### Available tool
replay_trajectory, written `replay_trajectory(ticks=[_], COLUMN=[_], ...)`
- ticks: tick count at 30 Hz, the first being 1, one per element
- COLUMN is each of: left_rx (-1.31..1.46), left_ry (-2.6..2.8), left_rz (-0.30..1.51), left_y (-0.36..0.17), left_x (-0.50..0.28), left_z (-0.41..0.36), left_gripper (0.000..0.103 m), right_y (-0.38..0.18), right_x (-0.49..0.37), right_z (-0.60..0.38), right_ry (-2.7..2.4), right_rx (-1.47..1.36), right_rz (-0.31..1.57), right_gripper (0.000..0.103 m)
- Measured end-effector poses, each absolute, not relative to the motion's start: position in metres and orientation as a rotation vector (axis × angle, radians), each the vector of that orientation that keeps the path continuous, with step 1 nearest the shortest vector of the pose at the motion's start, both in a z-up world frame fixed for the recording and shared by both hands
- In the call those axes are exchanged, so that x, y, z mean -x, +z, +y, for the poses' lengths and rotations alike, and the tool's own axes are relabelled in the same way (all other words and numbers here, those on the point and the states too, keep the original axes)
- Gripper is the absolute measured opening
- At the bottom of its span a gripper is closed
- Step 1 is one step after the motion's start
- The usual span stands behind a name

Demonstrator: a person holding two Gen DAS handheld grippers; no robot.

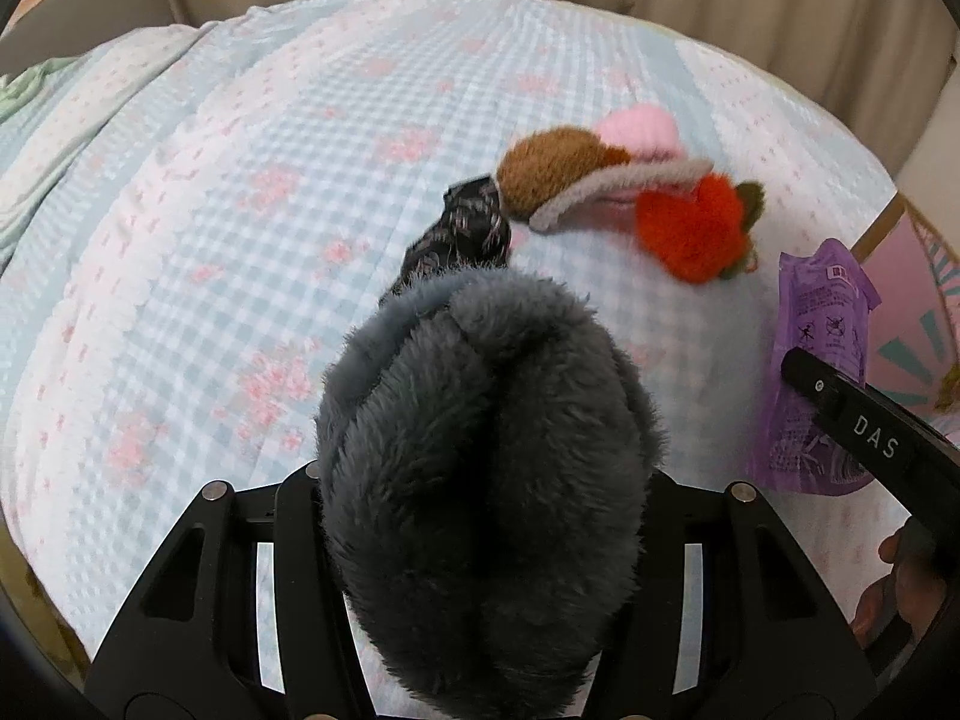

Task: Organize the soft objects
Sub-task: 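Carry sock and packet over the box and release both inside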

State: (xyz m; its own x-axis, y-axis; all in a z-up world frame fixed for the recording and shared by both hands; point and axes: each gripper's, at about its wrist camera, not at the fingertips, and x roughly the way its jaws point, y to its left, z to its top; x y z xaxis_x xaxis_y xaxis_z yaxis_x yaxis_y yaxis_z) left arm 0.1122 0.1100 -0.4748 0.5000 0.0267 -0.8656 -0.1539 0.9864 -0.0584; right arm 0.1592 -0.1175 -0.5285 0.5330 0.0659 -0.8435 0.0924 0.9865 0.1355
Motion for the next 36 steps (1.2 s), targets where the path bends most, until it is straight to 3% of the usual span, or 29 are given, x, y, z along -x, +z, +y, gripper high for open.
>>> replay_trajectory(ticks=[7, 25, 36], left_rx=[0.166, 0.144, 0.098], left_ry=[0.125, 0.051, -0.211], left_rz=[0.998, 0.811, 0.791], left_y=[-0.426, -0.211, -0.16], left_x=[-0.114, -0.127, -0.145], left_z=[0.111, 0.067, -0.06], left_gripper=[0.047, 0.047, 0.047], right_y=[-0.474, -0.261, -0.233], right_x=[-0.152, -0.115, -0.099], right_z=[-0.121, -0.18, -0.281], right_ry=[0.005, 0.08, -0.041], right_rx=[-0.166, -0.158, -0.165], right_rz=[0.969, 0.792, 0.808], right_gripper=[0.047, 0.047, 0.047])
